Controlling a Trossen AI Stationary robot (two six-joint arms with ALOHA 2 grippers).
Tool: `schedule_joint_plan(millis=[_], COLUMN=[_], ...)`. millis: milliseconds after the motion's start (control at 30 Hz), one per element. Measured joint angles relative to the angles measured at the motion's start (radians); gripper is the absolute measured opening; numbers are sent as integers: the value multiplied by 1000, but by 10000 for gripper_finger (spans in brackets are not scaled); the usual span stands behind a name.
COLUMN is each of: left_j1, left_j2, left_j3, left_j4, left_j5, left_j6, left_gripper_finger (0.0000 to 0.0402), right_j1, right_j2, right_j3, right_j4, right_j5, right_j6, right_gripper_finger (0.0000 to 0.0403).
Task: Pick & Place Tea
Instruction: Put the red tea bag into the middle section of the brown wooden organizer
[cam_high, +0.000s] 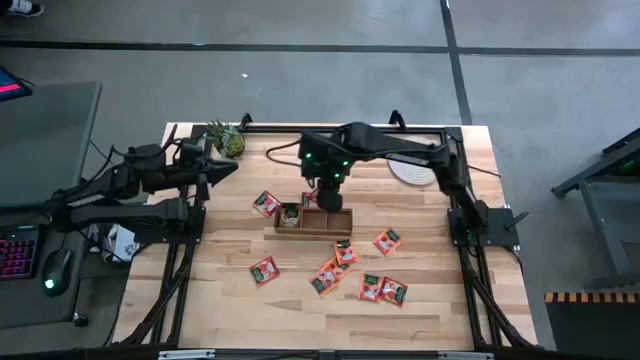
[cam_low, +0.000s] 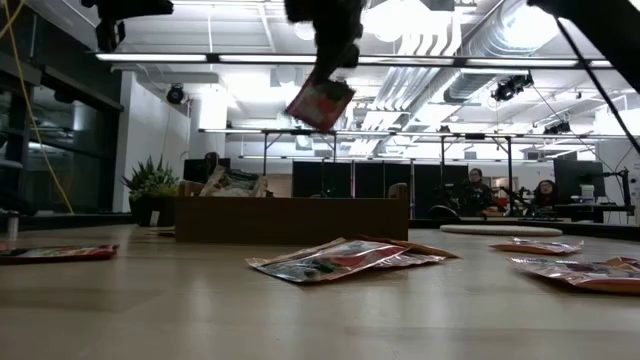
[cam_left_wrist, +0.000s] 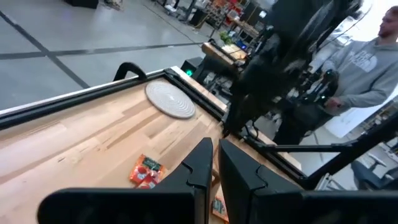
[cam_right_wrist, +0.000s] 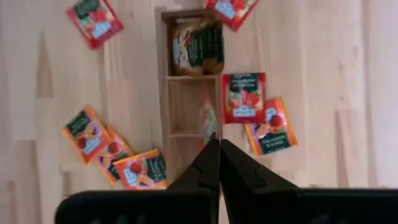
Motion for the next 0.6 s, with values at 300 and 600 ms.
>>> schedule_joint_plan(millis=[300, 600], left_j1=[0, 0], left_j2=[-21, -21], left_j3=[-57, -69], left_j4=[-11, -6], left_j5=[43, 61], left_j6=[7, 7], left_gripper_finger=[26, 26], right_j1=[3, 17], right_j2=[112, 170], right_j3=[3, 3], right_j4=[55, 80], right_j5=[10, 17], right_j6=[-67, -103], right_gripper_finger=[0, 0])
